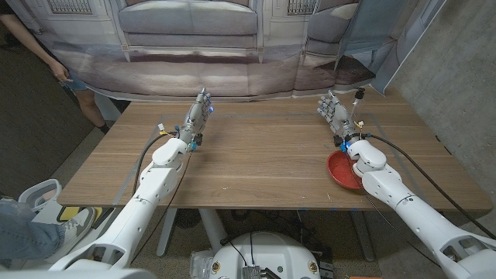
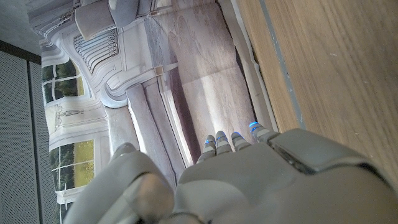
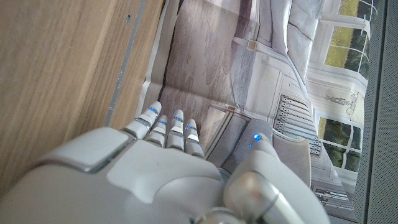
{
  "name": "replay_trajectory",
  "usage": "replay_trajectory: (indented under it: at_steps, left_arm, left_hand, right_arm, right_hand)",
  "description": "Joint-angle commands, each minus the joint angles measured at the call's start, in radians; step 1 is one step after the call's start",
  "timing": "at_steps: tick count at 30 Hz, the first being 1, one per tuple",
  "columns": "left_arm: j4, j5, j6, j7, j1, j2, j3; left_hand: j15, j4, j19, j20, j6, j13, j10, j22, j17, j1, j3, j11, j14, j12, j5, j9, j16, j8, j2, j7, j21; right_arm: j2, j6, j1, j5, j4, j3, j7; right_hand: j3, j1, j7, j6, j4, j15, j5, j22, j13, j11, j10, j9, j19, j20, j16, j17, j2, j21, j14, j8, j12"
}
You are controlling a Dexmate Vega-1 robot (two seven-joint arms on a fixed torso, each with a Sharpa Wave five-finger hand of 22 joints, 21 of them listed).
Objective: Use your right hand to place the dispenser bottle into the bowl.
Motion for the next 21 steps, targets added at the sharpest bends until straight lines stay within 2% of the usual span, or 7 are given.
replay_trajectory:
  at_steps: [1, 4, 7, 9, 21]
  left_arm:
    - [-0.015, 0.024, 0.017, -0.002, 0.003, -0.013, -0.009]
    - [-0.018, 0.029, 0.024, -0.002, 0.000, -0.013, -0.006]
    - [-0.019, 0.032, 0.029, -0.003, -0.002, -0.013, -0.004]
    - [-0.019, 0.034, 0.031, -0.002, -0.003, -0.014, -0.003]
    - [-0.025, 0.042, 0.037, 0.000, -0.004, -0.016, -0.001]
  left_hand:
    - [0.005, 0.002, -0.003, -0.047, -0.003, 0.002, 0.004, 0.002, 0.004, 0.012, -0.006, 0.002, 0.000, 0.006, 0.007, 0.001, 0.003, 0.006, 0.007, 0.003, 0.002]
    - [0.005, 0.002, -0.002, -0.045, 0.000, 0.002, 0.005, 0.002, 0.004, 0.013, -0.007, 0.004, 0.001, 0.007, 0.008, 0.001, 0.003, 0.007, 0.008, 0.003, 0.002]
    - [0.006, 0.001, -0.001, -0.044, 0.001, 0.002, 0.006, 0.002, 0.004, 0.014, -0.007, 0.004, 0.002, 0.007, 0.009, 0.001, 0.003, 0.008, 0.009, 0.002, 0.003]
    - [0.006, 0.001, -0.001, -0.043, 0.000, 0.002, 0.006, 0.002, 0.004, 0.014, -0.007, 0.003, 0.003, 0.007, 0.009, 0.001, 0.003, 0.007, 0.009, 0.003, 0.003]
    - [0.006, -0.002, 0.000, -0.038, 0.003, 0.002, 0.009, 0.002, 0.004, 0.019, -0.008, 0.005, 0.005, 0.007, 0.011, 0.001, 0.003, 0.008, 0.013, 0.002, 0.002]
  right_arm:
    - [-0.018, 0.001, -0.012, 0.000, -0.023, 0.014, -0.004]
    - [-0.023, 0.004, -0.015, 0.000, -0.025, 0.017, 0.002]
    - [-0.027, 0.001, -0.017, 0.004, -0.028, 0.020, 0.004]
    - [-0.030, -0.001, -0.020, 0.008, -0.030, 0.023, 0.006]
    - [-0.043, 0.003, -0.026, 0.015, -0.043, 0.031, 0.022]
  right_hand:
    - [0.000, 0.017, -0.002, 0.006, -0.010, 0.006, 0.006, 0.003, 0.002, 0.000, 0.005, 0.003, 0.018, -0.019, 0.002, 0.003, 0.003, 0.003, 0.018, 0.006, 0.000]
    - [0.001, 0.021, -0.006, 0.004, -0.013, 0.008, 0.006, 0.003, 0.002, -0.004, 0.001, 0.003, 0.020, -0.018, 0.002, 0.003, 0.003, 0.002, 0.023, 0.005, -0.003]
    - [0.001, 0.028, -0.031, -0.006, -0.019, 0.022, 0.005, 0.003, 0.003, -0.004, -0.013, 0.003, 0.032, 0.004, 0.002, 0.003, 0.004, 0.003, 0.040, 0.000, -0.012]
    - [0.001, 0.032, -0.037, -0.009, -0.022, 0.029, 0.004, 0.003, 0.003, -0.006, -0.018, 0.004, 0.039, 0.018, 0.002, 0.004, 0.004, 0.003, 0.048, -0.001, -0.016]
    - [0.000, 0.044, -0.047, -0.023, -0.033, 0.046, 0.002, 0.002, 0.004, -0.012, -0.038, 0.005, 0.059, 0.057, -0.010, 0.004, 0.000, 0.003, 0.040, -0.005, -0.028]
